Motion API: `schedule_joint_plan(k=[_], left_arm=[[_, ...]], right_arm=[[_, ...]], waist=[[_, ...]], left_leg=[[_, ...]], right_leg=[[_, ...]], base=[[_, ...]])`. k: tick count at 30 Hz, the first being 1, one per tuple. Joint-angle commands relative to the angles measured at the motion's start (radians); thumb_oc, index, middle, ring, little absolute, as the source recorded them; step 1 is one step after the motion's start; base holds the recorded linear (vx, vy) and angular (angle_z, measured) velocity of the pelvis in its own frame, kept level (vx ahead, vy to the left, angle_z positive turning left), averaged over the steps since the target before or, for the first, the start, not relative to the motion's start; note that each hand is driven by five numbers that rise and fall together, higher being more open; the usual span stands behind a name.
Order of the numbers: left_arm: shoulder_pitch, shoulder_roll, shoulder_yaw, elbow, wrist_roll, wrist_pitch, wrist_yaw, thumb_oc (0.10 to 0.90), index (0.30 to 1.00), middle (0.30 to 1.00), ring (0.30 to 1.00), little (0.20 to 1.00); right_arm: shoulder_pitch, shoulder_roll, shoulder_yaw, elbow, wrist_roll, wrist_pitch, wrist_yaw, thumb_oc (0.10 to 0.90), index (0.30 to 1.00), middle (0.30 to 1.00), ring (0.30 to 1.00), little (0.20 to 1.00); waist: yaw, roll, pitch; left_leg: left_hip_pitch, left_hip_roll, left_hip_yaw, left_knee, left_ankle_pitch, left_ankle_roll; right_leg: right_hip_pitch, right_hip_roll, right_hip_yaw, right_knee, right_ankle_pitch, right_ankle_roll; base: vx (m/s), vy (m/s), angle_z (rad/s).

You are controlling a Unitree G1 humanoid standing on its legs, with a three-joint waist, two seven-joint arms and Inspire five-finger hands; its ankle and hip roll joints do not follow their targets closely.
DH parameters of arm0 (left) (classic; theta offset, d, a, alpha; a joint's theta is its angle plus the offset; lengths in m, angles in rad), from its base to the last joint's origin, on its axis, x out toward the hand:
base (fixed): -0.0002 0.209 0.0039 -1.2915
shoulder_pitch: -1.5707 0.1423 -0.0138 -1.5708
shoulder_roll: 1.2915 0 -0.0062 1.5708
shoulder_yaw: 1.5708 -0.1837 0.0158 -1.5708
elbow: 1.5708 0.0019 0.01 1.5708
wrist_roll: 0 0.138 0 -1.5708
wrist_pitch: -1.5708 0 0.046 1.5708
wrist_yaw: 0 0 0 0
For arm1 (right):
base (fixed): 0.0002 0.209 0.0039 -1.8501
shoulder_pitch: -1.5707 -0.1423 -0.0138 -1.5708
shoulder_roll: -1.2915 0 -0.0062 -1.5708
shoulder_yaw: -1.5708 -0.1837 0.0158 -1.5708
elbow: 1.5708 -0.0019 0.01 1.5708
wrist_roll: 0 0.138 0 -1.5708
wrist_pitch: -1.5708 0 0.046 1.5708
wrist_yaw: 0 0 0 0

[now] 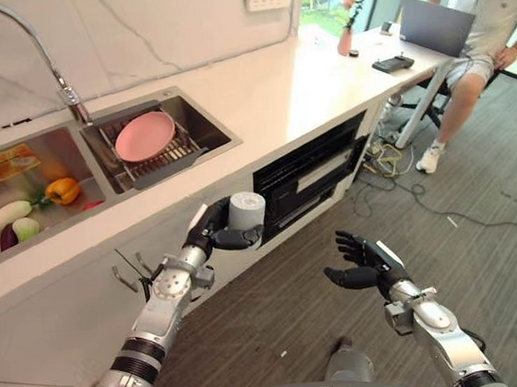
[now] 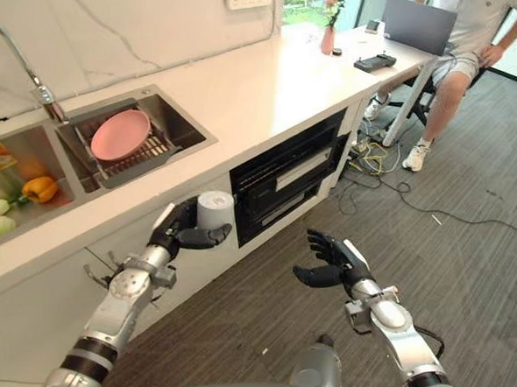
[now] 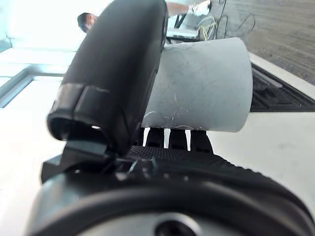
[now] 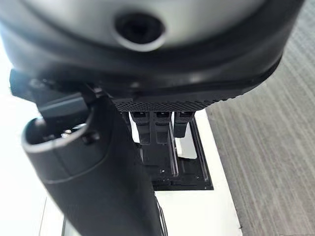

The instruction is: Place the dishes in the dishwasher.

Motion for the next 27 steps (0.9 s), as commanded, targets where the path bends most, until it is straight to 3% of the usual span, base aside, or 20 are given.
schedule_joint_plan(k=[1, 4, 6, 8, 10, 13, 14, 16, 18, 19, 27], left_arm=[[-0.082, -0.004, 0.045, -0.103, -0.049, -0.129, -0.001, 0.400, 0.300, 0.300, 0.300, 0.300], [-0.047, -0.018, 0.057, -0.107, -0.073, -0.132, -0.003, 0.400, 0.300, 0.300, 0.300, 0.300], [-0.031, -0.027, 0.058, -0.113, -0.098, -0.129, -0.013, 0.400, 0.300, 0.300, 0.300, 0.300], [-0.029, -0.031, 0.050, -0.109, -0.102, -0.125, -0.009, 0.400, 0.300, 0.300, 0.300, 0.300], [-0.030, -0.030, 0.050, -0.109, -0.102, -0.125, -0.009, 0.400, 0.300, 0.300, 0.300, 0.300], [-0.018, -0.031, 0.045, -0.107, -0.085, -0.115, -0.010, 0.400, 0.300, 0.300, 0.300, 0.300], [-0.006, -0.033, 0.044, -0.111, -0.075, -0.110, -0.013, 0.400, 0.300, 0.300, 0.300, 0.300], [-0.013, -0.028, 0.035, -0.106, -0.065, -0.102, -0.028, 0.400, 0.300, 0.300, 0.300, 0.300], [-0.006, -0.029, 0.026, -0.102, -0.053, -0.103, -0.026, 0.400, 0.300, 0.300, 0.300, 0.300], [-0.012, -0.026, 0.017, -0.095, -0.044, -0.101, -0.040, 0.400, 0.300, 0.300, 0.300, 0.300], [-0.001, -0.023, 0.036, -0.106, -0.020, -0.102, -0.059, 0.400, 0.300, 0.300, 0.300, 0.300]], right_arm=[[-0.113, -0.033, -0.055, -0.078, -0.011, -0.081, -0.004, 0.800, 0.900, 0.900, 0.900, 0.900], [-0.113, -0.049, -0.055, -0.066, 0.007, -0.085, 0.002, 0.800, 0.900, 0.900, 0.900, 0.900], [-0.113, -0.067, -0.063, -0.064, 0.022, -0.090, -0.004, 0.800, 0.900, 0.900, 0.900, 0.900], [-0.109, -0.086, -0.074, -0.066, 0.035, -0.094, -0.017, 0.800, 0.900, 0.900, 0.900, 0.900], [-0.110, -0.086, -0.075, -0.066, 0.035, -0.094, -0.017, 0.800, 0.900, 0.900, 0.900, 0.900], [-0.113, -0.086, -0.088, -0.057, 0.038, -0.093, -0.036, 0.800, 0.900, 0.900, 0.900, 0.900], [-0.112, -0.089, -0.089, -0.055, 0.037, -0.094, -0.036, 0.800, 0.900, 0.900, 0.900, 0.900], [-0.110, -0.083, -0.098, -0.046, 0.010, -0.096, -0.053, 0.800, 0.900, 0.900, 0.900, 0.900], [-0.115, -0.079, -0.091, -0.040, 0.001, -0.101, -0.058, 0.800, 0.900, 0.900, 0.900, 0.900], [-0.107, -0.068, -0.107, -0.045, -0.023, -0.102, -0.063, 0.800, 0.900, 0.900, 0.900, 0.900], [-0.102, -0.103, -0.129, -0.063, -0.199, -0.107, -0.080, 0.800, 0.900, 0.900, 0.900, 0.900]], waist=[[0.030, 0.004, 0.004], [0.042, 0.012, 0.005], [0.054, 0.012, 0.014], [0.063, -0.011, 0.038], [0.061, -0.013, 0.036], [0.074, -0.006, 0.022], [0.075, 0.004, 0.017], [0.050, 0.027, -0.001], [0.057, 0.046, -0.008], [0.037, 0.053, -0.034], [0.041, 0.053, -0.054]], left_leg=[[0.138, 0.015, -0.023, 0.054, -0.168, -0.045], [0.099, 0.082, -0.073, 0.172, -0.128, -0.075], [0.015, 0.107, -0.114, 0.316, -0.067, -0.103], [-0.100, 0.123, -0.131, 0.525, 0.024, -0.144], [-0.104, 0.121, -0.132, 0.524, 0.027, -0.143], [-0.138, 0.080, -0.104, 0.380, -0.018, -0.125], [-0.140, 0.093, -0.078, 0.268, -0.013, -0.124], [-0.090, 0.122, 0.002, 0.155, 0.007, -0.114], [-0.065, 0.096, -0.040, 0.115, 0.027, -0.107], [-0.019, 0.079, 0.008, 0.043, 0.008, -0.099], [0.022, 0.069, 0.023, 0.005, -0.015, -0.088]], right_leg=[[0.027, 0.029, 0.072, 0.044, -0.027, 0.012], [0.068, 0.085, 0.042, 0.064, -0.105, -0.032], [0.129, 0.120, 0.002, 0.036, -0.149, -0.071], [0.213, 0.149, -0.035, -0.012, -0.185, -0.121], [0.212, 0.147, -0.037, -0.016, -0.181, -0.121], [0.261, 0.172, -0.060, -0.083, -0.189, -0.116], [0.283, 0.171, -0.077, -0.095, -0.190, -0.102], [0.276, 0.180, -0.095, -0.088, -0.199, -0.093], [0.267, 0.189, -0.077, -0.080, -0.184, -0.086], [0.278, 0.175, -0.092, -0.101, -0.152, -0.067], [0.291, 0.165, -0.085, -0.140, -0.114, -0.050]], base=[[0.18, -0.344, 0.48], [0.13, -0.359, 0.57], [0.07, -0.380, 0.38], [0.06, -0.387, 0.31], [0.05, -0.167, 0.43], [0.14, -0.075, 0.09], [0.10, 0.032, 0.01], [0.12, 0.069, 0.05], [0.13, 0.120, -0.10], [0.17, 0.135, -0.39], [0.07, 0.050, -0.03]])
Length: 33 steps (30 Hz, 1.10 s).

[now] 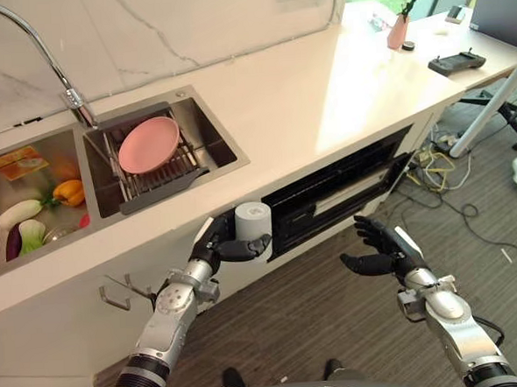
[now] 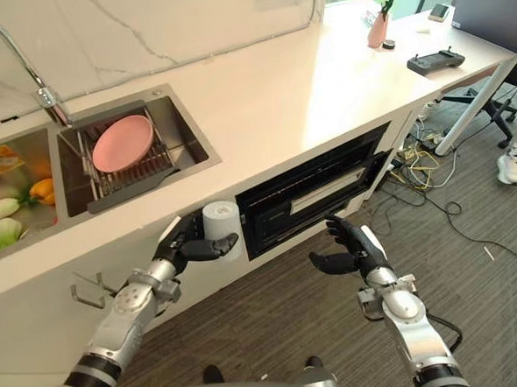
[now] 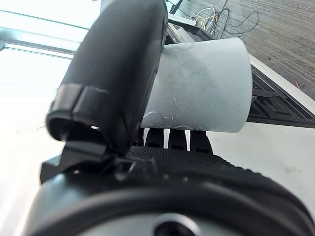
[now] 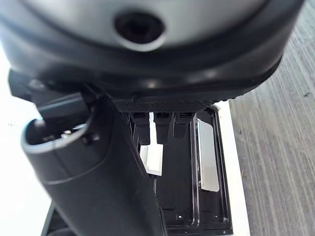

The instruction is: Place the dishes in the dishwasher.

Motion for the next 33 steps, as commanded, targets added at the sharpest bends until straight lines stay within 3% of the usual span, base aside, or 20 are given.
schedule_joint_plan(k=[1, 10, 12, 18, 26, 33], left_arm=[[-0.087, 0.024, 0.067, -0.076, 0.005, -0.104, 0.005, 0.400, 0.300, 0.300, 0.300, 0.300], [-0.076, 0.018, 0.060, -0.078, -0.013, -0.104, -0.011, 0.400, 0.300, 0.300, 0.300, 0.300], [-0.066, 0.020, 0.055, -0.081, -0.012, -0.104, -0.026, 0.400, 0.300, 0.300, 0.300, 0.300], [-0.050, 0.034, 0.036, -0.089, -0.011, -0.099, -0.058, 0.400, 0.300, 0.300, 0.300, 0.300], [-0.003, 0.088, -0.010, -0.105, -0.019, -0.082, -0.109, 0.400, 0.300, 0.300, 0.300, 0.300], [0.032, 0.109, -0.020, -0.118, -0.031, -0.069, -0.131, 0.400, 0.300, 0.300, 0.300, 0.300]], right_arm=[[-0.088, -0.078, -0.074, -0.103, -0.134, -0.115, -0.053, 0.800, 0.900, 0.900, 0.900, 0.900], [-0.125, -0.152, -0.077, -0.110, -0.417, -0.122, -0.137, 0.800, 0.900, 0.900, 0.900, 0.900], [-0.141, -0.199, -0.039, -0.082, -0.514, -0.124, -0.126, 0.800, 0.900, 0.900, 0.900, 0.900], [-0.219, -0.298, 0.058, 0.019, -0.635, -0.135, -0.117, 0.800, 0.900, 0.900, 0.900, 0.900], [-0.414, -0.443, 0.196, 0.186, -0.709, -0.127, -0.135, 0.800, 0.900, 0.900, 0.900, 0.900], [-0.507, -0.452, 0.277, 0.264, -0.740, -0.120, -0.144, 0.800, 0.900, 0.900, 0.900, 0.900]], waist=[[0.038, 0.012, -0.072], [0.054, -0.001, -0.069], [0.067, -0.005, -0.072], [0.097, -0.013, -0.077], [0.144, -0.021, -0.078], [0.167, -0.019, -0.079]], left_leg=[[0.083, 0.039, 0.049, 0.007, -0.069, -0.068], [0.089, 0.031, 0.040, 0.007, -0.090, -0.053], [0.091, 0.032, 0.030, 0.007, -0.090, -0.052], [0.091, 0.036, 0.012, 0.007, -0.085, -0.056], [0.075, 0.046, -0.012, 0.007, -0.069, -0.071], [0.068, 0.054, -0.028, 0.007, -0.061, -0.078]], right_leg=[[-0.027, -0.059, -0.011, 0.047, -0.023, 0.065], [-0.032, -0.068, -0.003, 0.049, -0.025, 0.073], [-0.025, -0.065, -0.007, 0.047, -0.031, 0.071], [-0.009, -0.061, -0.028, 0.042, -0.038, 0.069], [0.015, -0.044, -0.068, 0.022, -0.043, 0.063], [0.027, -0.032, -0.087, 0.019, -0.053, 0.056]], base=[[0.06, 0.009, -0.02], [0.04, 0.005, -0.04], [0.04, -0.036, 0.01], [0.03, -0.046, 0.09], [0.02, -0.046, 0.14], [0.03, -0.036, 0.12]])
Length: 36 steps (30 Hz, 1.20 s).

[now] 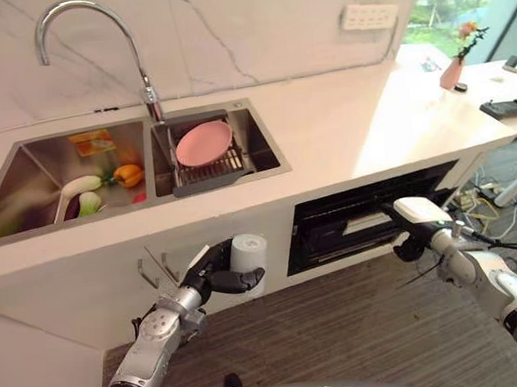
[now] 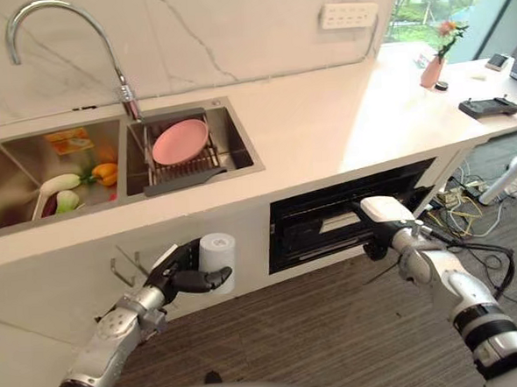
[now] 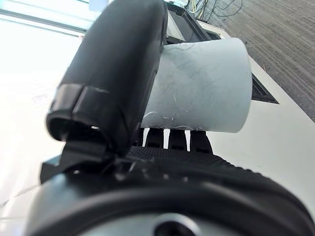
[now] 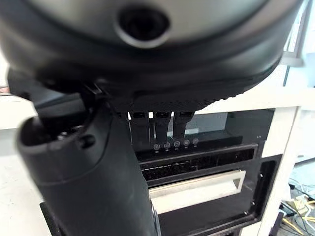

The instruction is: Place the dishes in the dishwasher.

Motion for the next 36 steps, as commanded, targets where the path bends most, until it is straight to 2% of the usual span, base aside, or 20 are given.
schedule_joint_plan(k=[1, 2, 3, 12, 21, 28, 36], left_arm=[[-0.096, 0.029, -0.015, -0.122, -0.024, -0.082, -0.026, 0.400, 0.300, 0.300, 0.300, 0.300], [-0.096, 0.029, -0.015, -0.123, -0.024, -0.082, -0.027, 0.400, 0.300, 0.300, 0.300, 0.300], [-0.093, 0.032, -0.019, -0.124, -0.023, -0.081, -0.028, 0.400, 0.300, 0.300, 0.300, 0.300], [-0.073, 0.063, -0.020, -0.157, -0.028, -0.075, -0.044, 0.400, 0.300, 0.300, 0.300, 0.300], [-0.078, 0.120, -0.026, -0.193, -0.019, -0.073, -0.049, 0.400, 0.300, 0.300, 0.300, 0.300], [-0.097, 0.141, -0.030, -0.210, -0.029, -0.068, -0.053, 0.400, 0.300, 0.300, 0.300, 0.300], [-0.120, 0.154, -0.021, -0.223, -0.026, -0.074, -0.052, 0.400, 0.300, 0.300, 0.300, 0.300]], right_arm=[[-0.207, -0.057, 0.035, 0.046, -0.013, -0.004, -0.064, 0.800, 0.900, 0.900, 0.900, 0.900], [-0.208, -0.057, 0.036, 0.046, -0.013, -0.004, -0.064, 0.800, 0.900, 0.900, 0.900, 0.900], [-0.216, -0.047, 0.044, 0.063, -0.011, -0.001, -0.063, 0.800, 0.900, 0.900, 0.900, 0.900], [-0.317, 0.023, 0.141, 0.207, 0.030, 0.017, -0.047, 0.800, 0.900, 0.900, 0.900, 0.900], [-0.453, 0.051, 0.204, 0.308, 0.056, 0.039, -0.071, 0.800, 0.900, 0.900, 0.900, 0.900], [-0.494, 0.089, 0.226, 0.414, 0.116, 0.049, -0.057, 0.800, 0.900, 0.900, 0.900, 0.900], [-0.484, 0.150, 0.246, 0.533, 0.184, 0.052, -0.011, 0.800, 0.900, 0.900, 0.900, 0.900]], waist=[[0.045, 0.003, -0.008], [0.045, 0.002, -0.003], [0.052, 0.004, -0.007], [0.094, 0.015, 0.011], [0.136, 0.045, 0.078], [0.147, 0.063, 0.107], [0.150, 0.072, 0.120]], left_leg=[[0.101, 0.061, 0.022, 0.013, -0.092, -0.095], [0.095, 0.059, 0.036, 0.013, -0.075, -0.089], [0.100, 0.062, 0.019, 0.013, -0.090, -0.097], [0.060, 0.077, -0.012, 0.013, -0.070, -0.117], [-0.046, 0.092, -0.055, 0.013, -0.032, -0.138], [-0.104, 0.093, -0.071, 0.013, -0.015, -0.140], [-0.139, 0.088, -0.069, 0.014, -0.009, -0.136]], right_leg=[[0.020, -0.033, -0.012, 0.018, -0.068, 0.055], [0.013, -0.036, -0.028, 0.020, -0.054, 0.048], [0.021, -0.031, -0.014, 0.018, -0.071, 0.053], [0.009, -0.016, -0.044, 0.014, -0.085, 0.045], [-0.072, -0.003, -0.062, 0.013, -0.092, 0.037], [-0.128, -0.003, -0.056, 0.016, -0.089, 0.032], [-0.176, -0.014, -0.042, 0.020, -0.081, 0.030]], base=[[0.04, -0.041, 0.14], [0.12, -0.065, 0.14], [0.02, -0.030, 0.10], [0.03, -0.045, 0.11], [-0.04, -0.028, 0.16], [-0.03, -0.012, 0.08], [0.00, 0.000, 0.02]])
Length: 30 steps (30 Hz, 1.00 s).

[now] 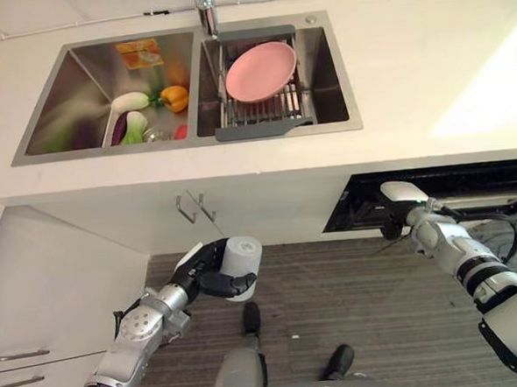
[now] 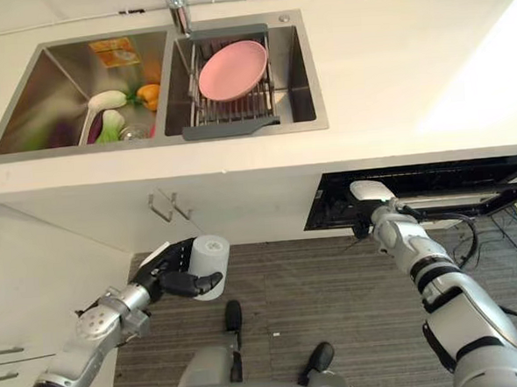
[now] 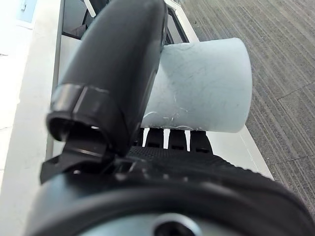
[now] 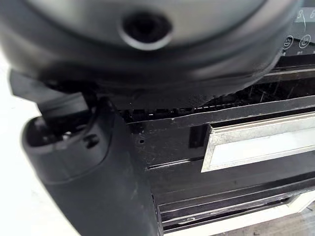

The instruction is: Place the dishes in the dishwasher.

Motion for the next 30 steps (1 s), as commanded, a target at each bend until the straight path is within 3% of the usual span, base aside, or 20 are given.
schedule_joint_plan(k=[1, 7, 15, 22, 30], left_arm=[[-0.121, 0.019, -0.020, -0.125, -0.026, -0.086, -0.011, 0.400, 0.300, 0.300, 0.300, 0.300], [-0.120, 0.023, -0.005, -0.130, -0.007, -0.081, -0.023, 0.400, 0.300, 0.300, 0.300, 0.300], [-0.084, 0.030, 0.038, -0.136, 0.016, -0.080, -0.035, 0.400, 0.300, 0.300, 0.300, 0.300], [-0.045, 0.023, 0.106, -0.125, 0.042, -0.083, -0.031, 0.400, 0.300, 0.300, 0.300, 0.300], [-0.049, 0.020, 0.145, -0.125, 0.094, -0.089, -0.025, 0.400, 0.300, 0.300, 0.300, 0.300]], right_arm=[[-0.102, -0.025, 0.049, 0.045, 0.061, 0.007, 0.020, 0.800, 0.900, 0.900, 0.900, 0.900], [-0.053, -0.026, 0.047, 0.105, 0.051, 0.015, 0.060, 0.800, 0.900, 0.900, 0.900, 0.900], [0.079, -0.138, -0.048, 0.100, 0.018, 0.027, 0.070, 0.800, 0.900, 0.900, 0.900, 0.900], [0.293, -0.239, -0.164, -0.073, -0.058, 0.022, 0.083, 0.800, 0.900, 0.900, 0.900, 0.900], [0.482, -0.182, -0.144, -0.040, -0.168, 0.001, 0.153, 0.800, 0.900, 0.900, 0.900, 0.900]], waist=[[0.015, -0.002, 0.011], [0.000, -0.003, 0.017], [-0.035, -0.020, 0.017], [-0.080, -0.035, 0.013], [-0.122, -0.060, 0.008]], left_leg=[[0.088, 0.070, 0.057, 0.008, -0.074, -0.125], [0.088, 0.070, 0.064, 0.008, -0.076, -0.124], [0.112, 0.068, 0.076, 0.009, -0.091, -0.119], [0.152, 0.070, 0.095, 0.009, -0.106, -0.118], [0.190, 0.066, 0.120, 0.008, -0.124, -0.109]], right_leg=[[-0.025, -0.054, 0.063, 0.020, -0.079, 0.051], [-0.031, -0.058, 0.075, 0.021, -0.080, 0.049], [-0.023, -0.059, 0.084, 0.021, -0.078, 0.053], [0.000, -0.058, 0.098, 0.021, -0.081, 0.053], [0.015, -0.057, 0.121, 0.021, -0.074, 0.059]], base=[[0.01, -0.004, -0.06], [0.00, 0.000, -0.01], [0.00, 0.000, 0.00], [0.01, 0.000, -0.05], [-0.01, 0.003, -0.11]])
